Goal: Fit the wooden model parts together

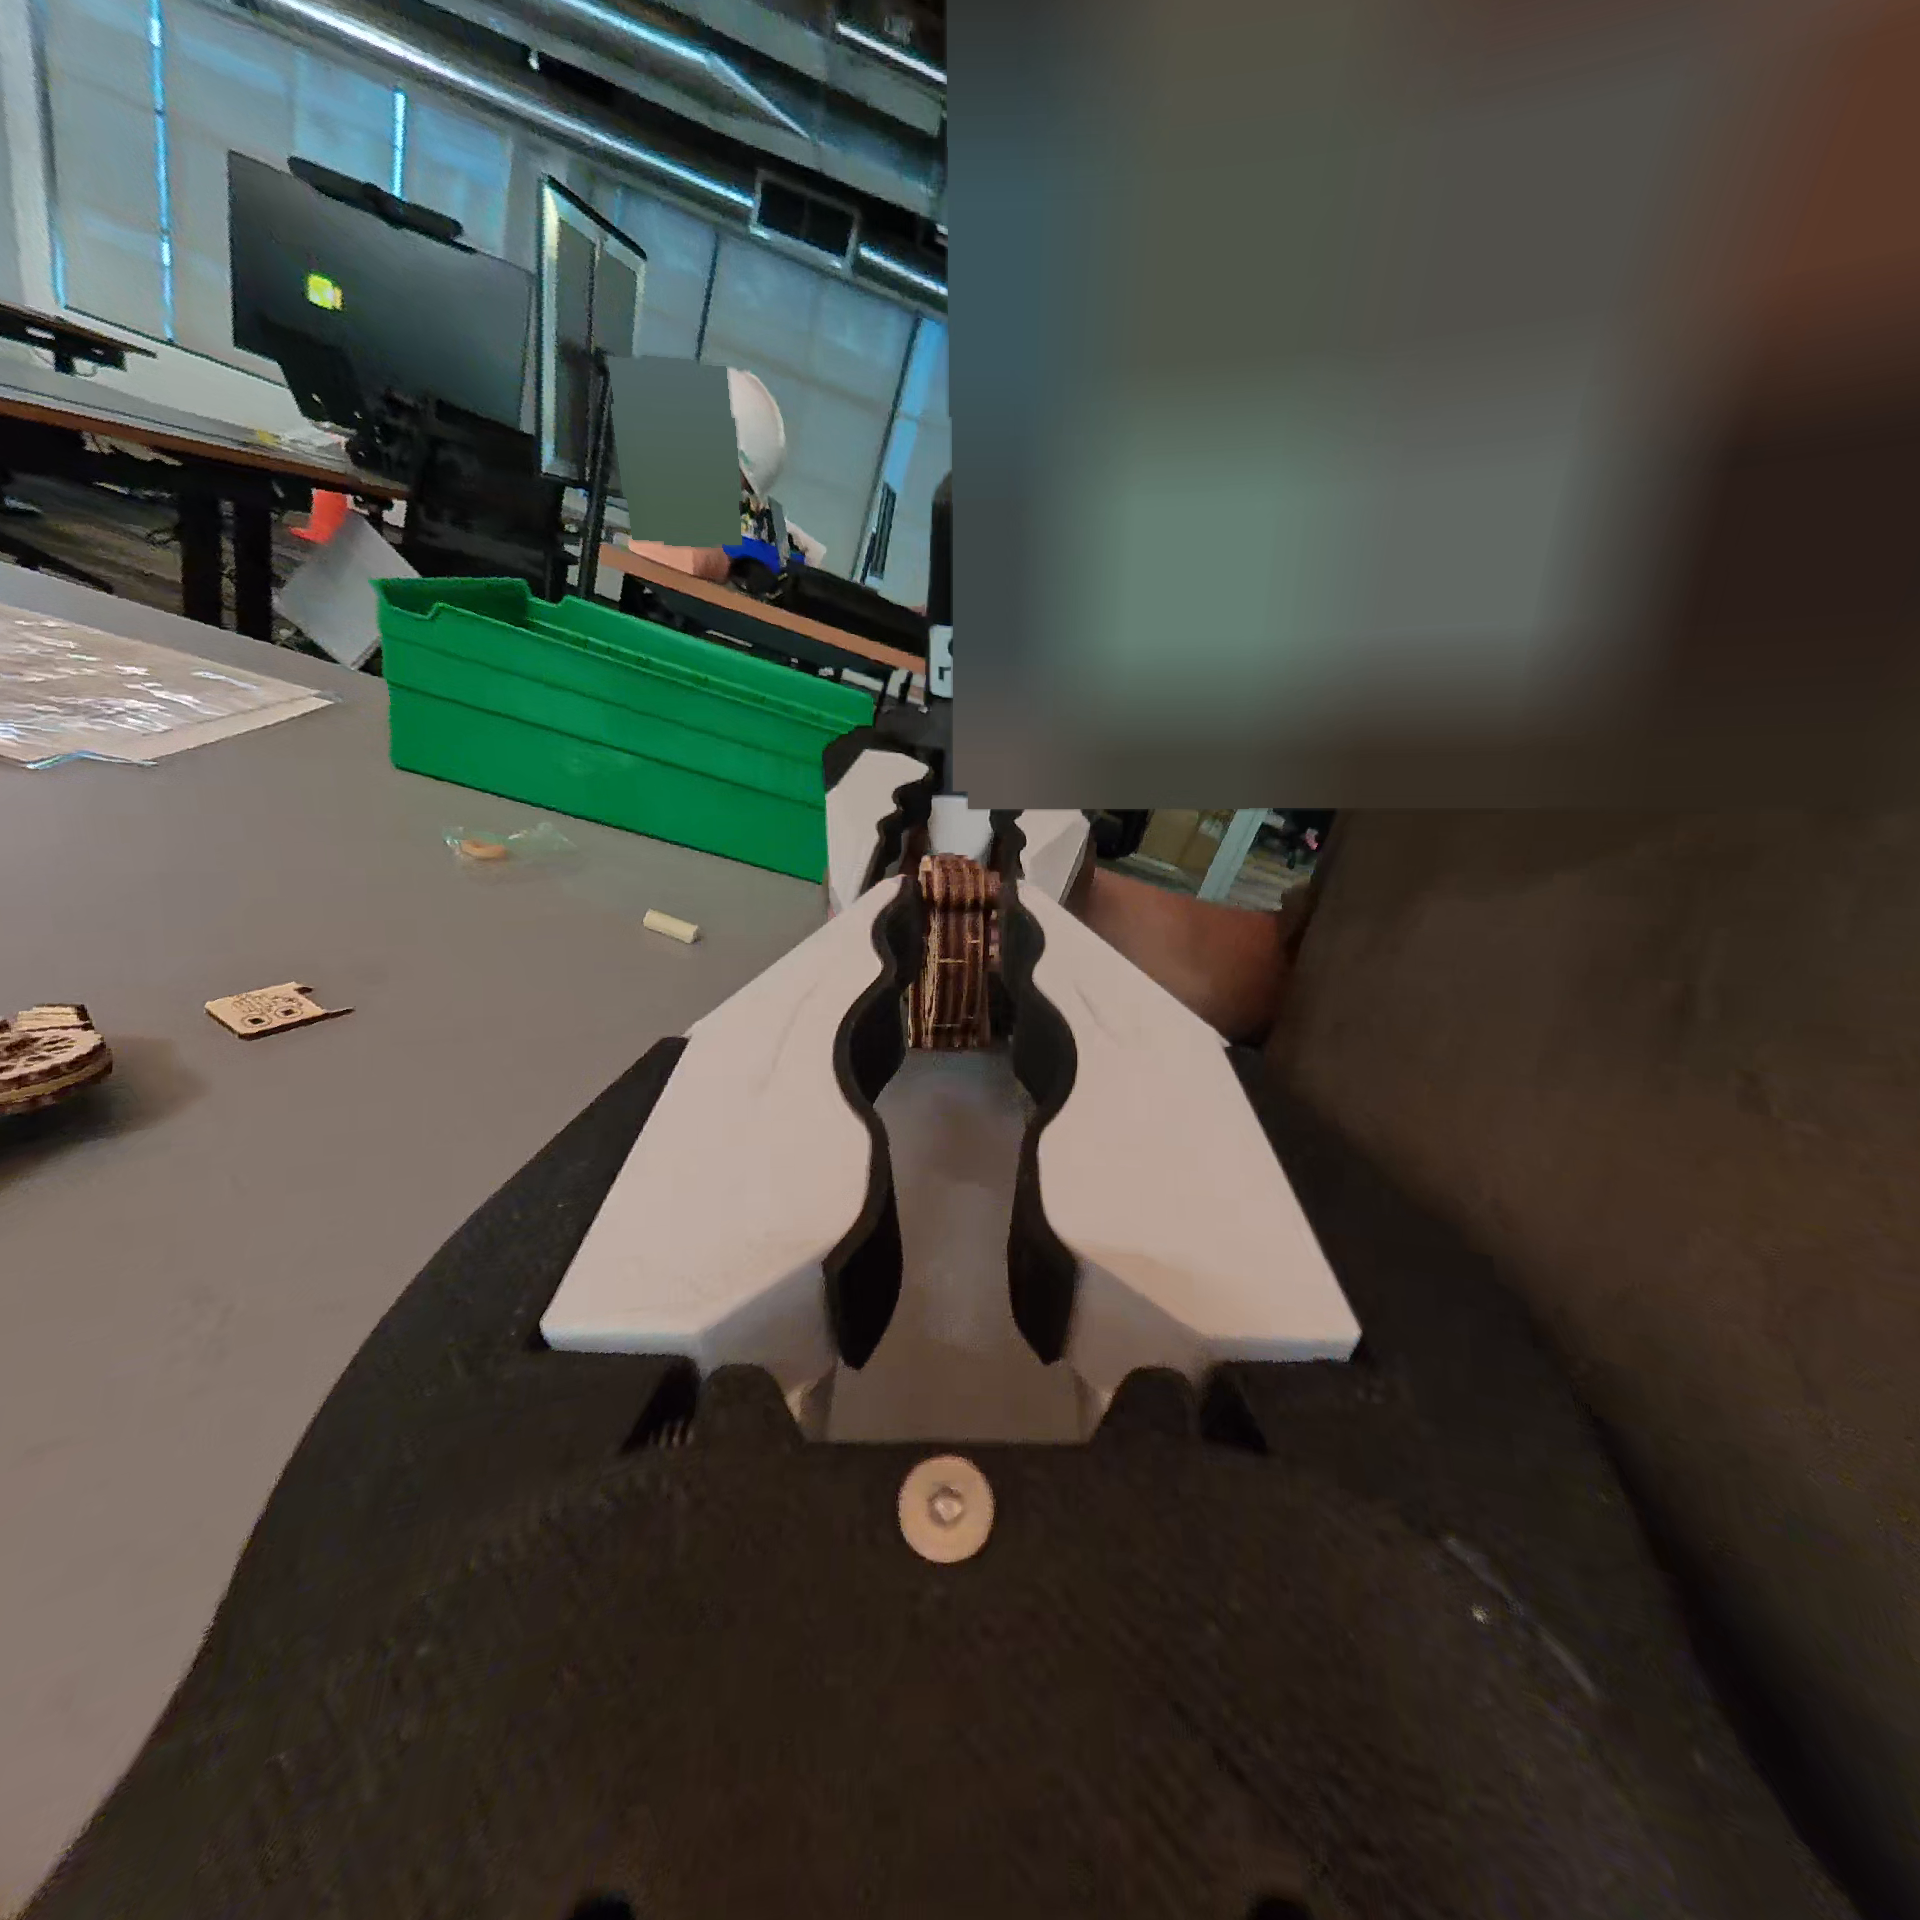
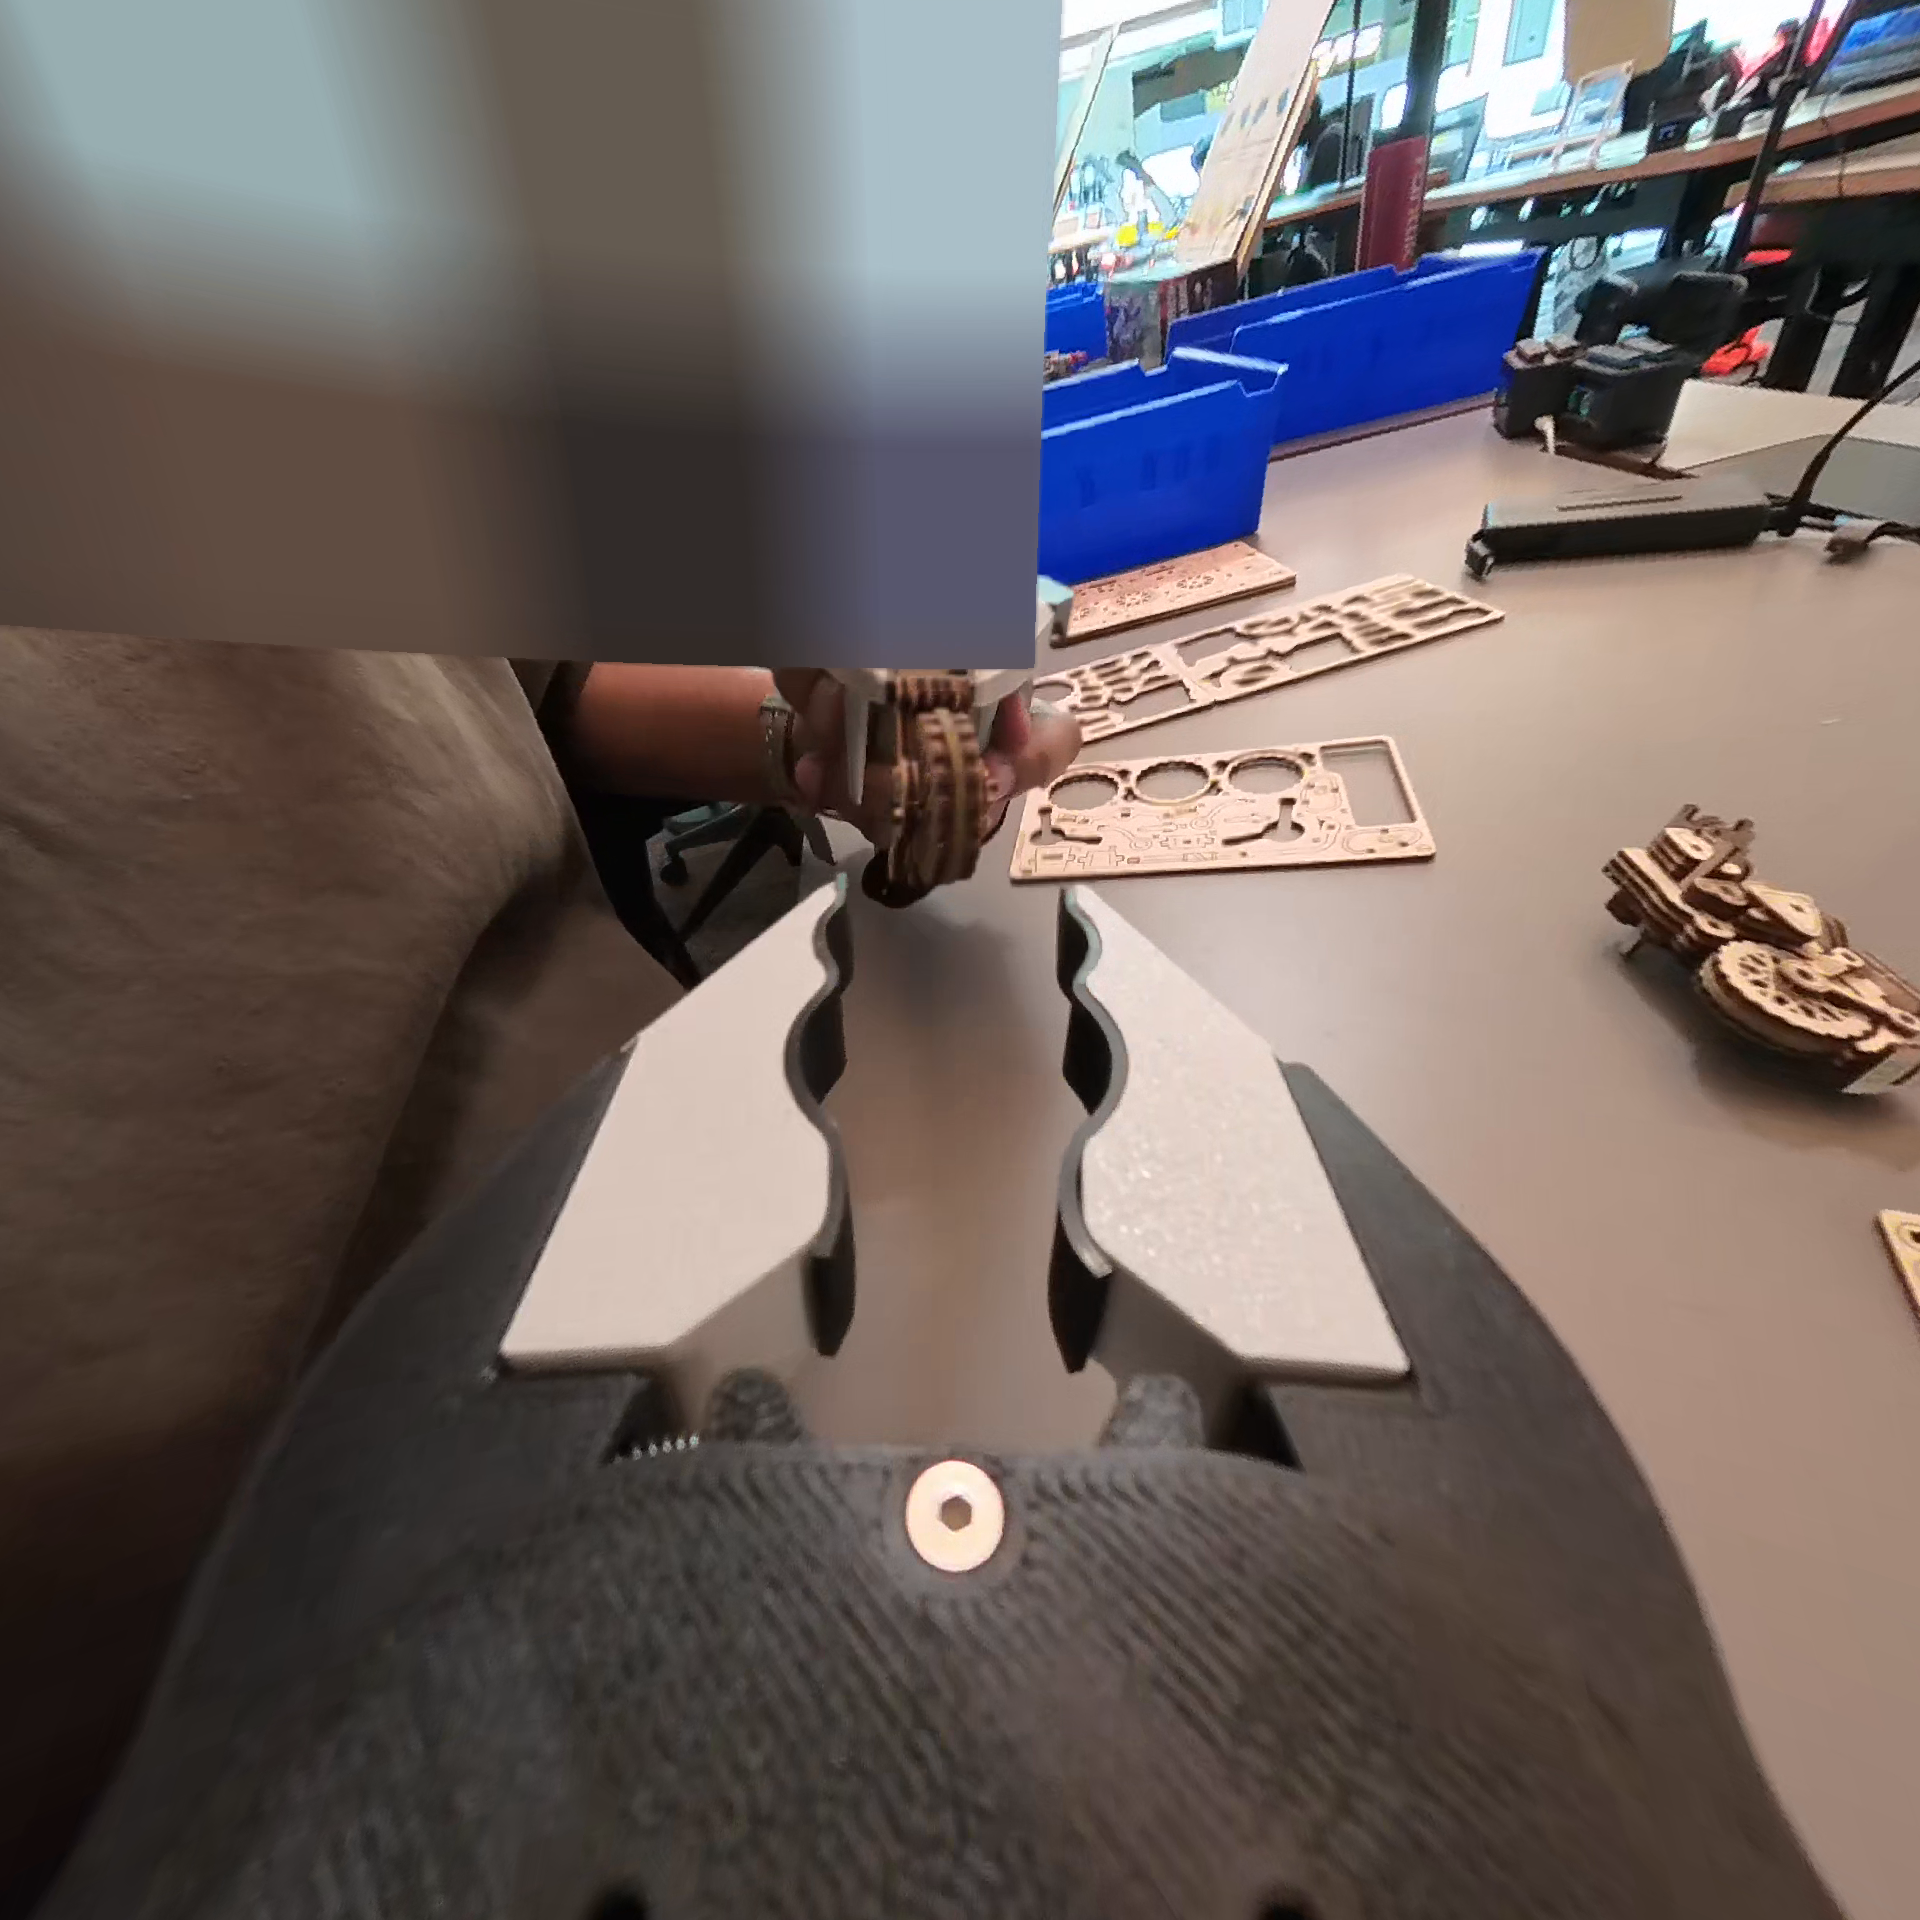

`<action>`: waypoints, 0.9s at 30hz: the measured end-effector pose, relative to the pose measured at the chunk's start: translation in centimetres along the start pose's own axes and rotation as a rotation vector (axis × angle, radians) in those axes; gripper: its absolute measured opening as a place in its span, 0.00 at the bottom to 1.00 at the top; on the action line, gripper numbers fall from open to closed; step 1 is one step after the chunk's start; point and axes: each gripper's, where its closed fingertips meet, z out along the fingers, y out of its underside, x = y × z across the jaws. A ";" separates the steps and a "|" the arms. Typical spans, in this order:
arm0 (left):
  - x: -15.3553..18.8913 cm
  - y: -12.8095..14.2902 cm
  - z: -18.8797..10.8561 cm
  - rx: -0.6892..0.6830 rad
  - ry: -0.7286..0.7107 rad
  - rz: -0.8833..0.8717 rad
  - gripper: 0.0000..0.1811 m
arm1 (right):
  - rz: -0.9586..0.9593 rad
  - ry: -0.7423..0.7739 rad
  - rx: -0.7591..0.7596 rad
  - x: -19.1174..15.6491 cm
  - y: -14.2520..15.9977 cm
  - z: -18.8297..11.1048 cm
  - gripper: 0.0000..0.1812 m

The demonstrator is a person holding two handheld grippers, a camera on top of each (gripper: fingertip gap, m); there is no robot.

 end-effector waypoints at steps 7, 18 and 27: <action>0.4 0.2 0.2 -0.003 0.024 -0.010 0.07 | 0.022 -0.016 0.085 -0.6 -1.3 0.2 0.17; 1.2 0.8 0.7 -0.023 0.056 -0.018 0.06 | 0.020 -0.054 0.038 -1.5 -0.5 1.0 0.10; 1.2 1.3 0.9 -0.046 0.050 -0.004 0.07 | 0.040 -0.058 -0.009 -1.4 0.3 1.2 0.09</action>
